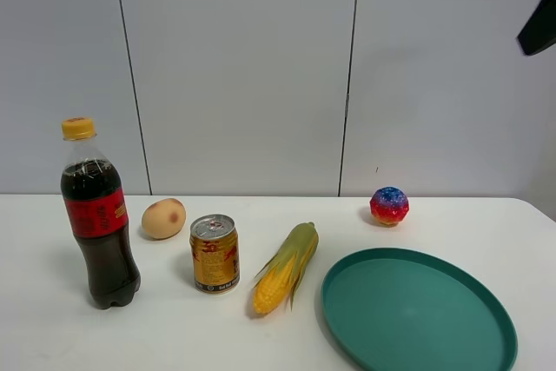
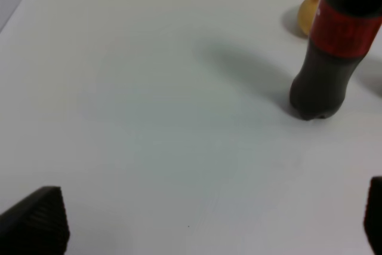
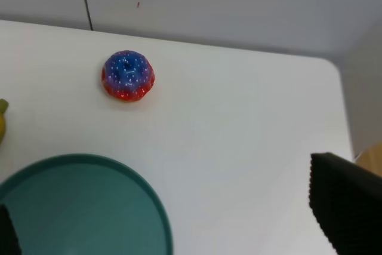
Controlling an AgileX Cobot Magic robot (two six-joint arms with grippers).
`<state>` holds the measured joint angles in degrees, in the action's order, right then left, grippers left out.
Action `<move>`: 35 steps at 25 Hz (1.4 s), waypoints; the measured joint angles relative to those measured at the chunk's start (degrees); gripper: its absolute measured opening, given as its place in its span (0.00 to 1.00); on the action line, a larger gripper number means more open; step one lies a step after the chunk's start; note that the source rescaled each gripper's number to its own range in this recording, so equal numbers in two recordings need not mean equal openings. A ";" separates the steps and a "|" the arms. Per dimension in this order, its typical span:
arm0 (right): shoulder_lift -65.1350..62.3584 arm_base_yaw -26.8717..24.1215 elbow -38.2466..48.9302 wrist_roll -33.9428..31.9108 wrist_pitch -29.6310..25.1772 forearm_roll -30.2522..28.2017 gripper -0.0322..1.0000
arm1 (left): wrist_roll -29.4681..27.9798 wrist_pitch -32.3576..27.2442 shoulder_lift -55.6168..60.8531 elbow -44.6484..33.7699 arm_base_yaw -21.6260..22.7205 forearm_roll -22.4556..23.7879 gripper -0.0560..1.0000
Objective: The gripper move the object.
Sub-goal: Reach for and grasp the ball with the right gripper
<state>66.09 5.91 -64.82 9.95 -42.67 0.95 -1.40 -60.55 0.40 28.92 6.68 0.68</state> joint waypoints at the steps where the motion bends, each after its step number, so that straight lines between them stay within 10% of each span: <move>1: 3.70 0.00 -1.82 -0.51 0.69 0.12 1.00 | 0.00 0.00 0.00 0.00 0.00 0.00 1.00; 9: 28.62 2.36 -21.77 -4.33 -0.21 -3.48 1.00 | 0.00 0.00 0.00 0.00 0.00 0.05 1.00; 18: 50.79 5.03 -45.28 -18.61 -15.53 -12.79 1.00 | 0.00 0.00 0.00 0.00 0.00 0.05 1.00; 35: 66.19 5.56 -46.68 -19.95 -6.80 -12.66 1.00 | 0.00 0.00 0.00 0.00 0.00 0.05 1.00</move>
<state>132.29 11.46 -111.50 -10.01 -49.47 -11.71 -1.40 -60.55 0.40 28.92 6.68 0.73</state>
